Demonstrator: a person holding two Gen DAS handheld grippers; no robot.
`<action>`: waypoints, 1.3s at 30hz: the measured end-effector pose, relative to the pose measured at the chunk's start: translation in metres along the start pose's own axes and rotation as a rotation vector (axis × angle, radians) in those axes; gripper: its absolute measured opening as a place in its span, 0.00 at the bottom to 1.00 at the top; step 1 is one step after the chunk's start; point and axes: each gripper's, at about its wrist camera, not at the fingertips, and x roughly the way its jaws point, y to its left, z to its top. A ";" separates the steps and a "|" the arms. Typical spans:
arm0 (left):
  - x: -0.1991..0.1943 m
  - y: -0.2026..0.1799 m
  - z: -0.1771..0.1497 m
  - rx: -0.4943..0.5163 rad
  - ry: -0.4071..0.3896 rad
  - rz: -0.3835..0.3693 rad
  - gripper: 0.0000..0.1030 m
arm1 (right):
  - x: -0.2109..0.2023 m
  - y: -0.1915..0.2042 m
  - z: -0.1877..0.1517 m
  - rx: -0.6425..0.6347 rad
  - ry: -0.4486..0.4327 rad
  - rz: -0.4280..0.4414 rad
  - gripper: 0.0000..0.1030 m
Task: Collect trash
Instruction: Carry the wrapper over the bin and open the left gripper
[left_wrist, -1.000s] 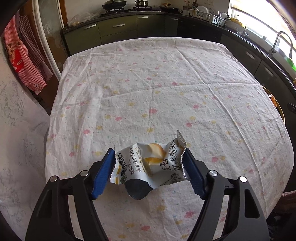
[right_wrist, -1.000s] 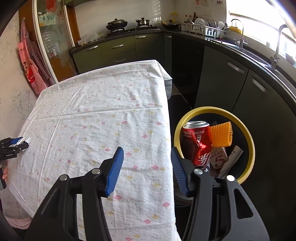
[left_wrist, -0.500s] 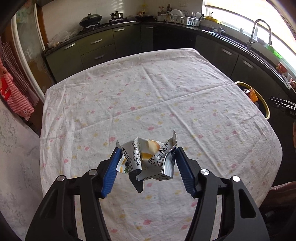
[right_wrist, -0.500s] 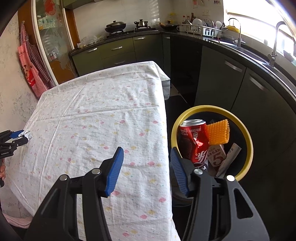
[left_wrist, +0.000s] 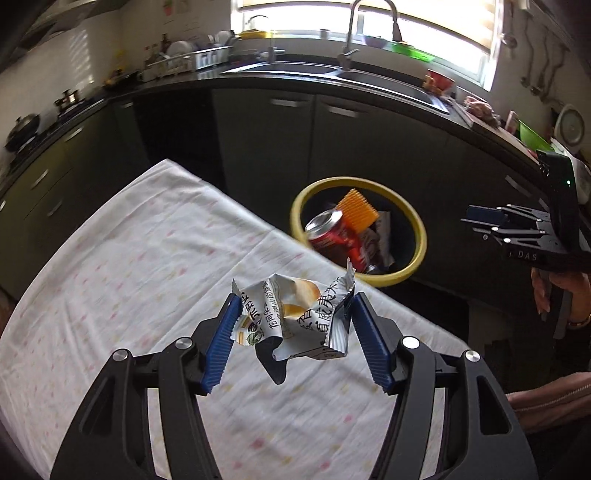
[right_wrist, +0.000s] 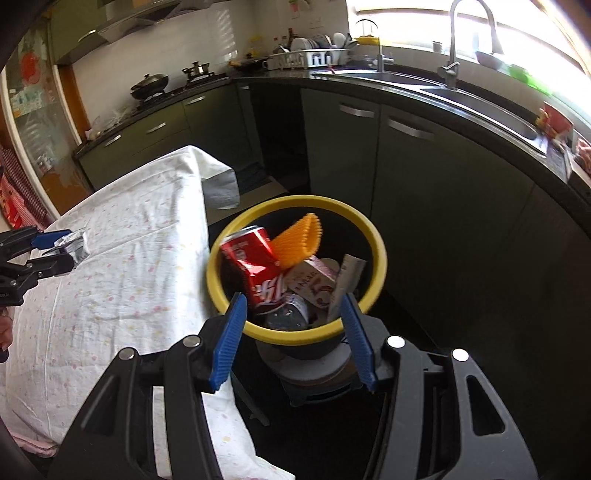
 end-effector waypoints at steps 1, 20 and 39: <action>0.012 -0.010 0.012 0.022 0.003 -0.021 0.60 | 0.001 -0.009 -0.001 0.018 0.001 -0.006 0.49; 0.201 -0.120 0.111 0.208 0.102 -0.066 0.85 | 0.006 -0.066 -0.007 0.143 -0.006 -0.019 0.54; -0.104 -0.014 -0.085 -0.336 -0.263 0.496 0.95 | -0.053 0.055 -0.024 -0.079 -0.169 0.119 0.94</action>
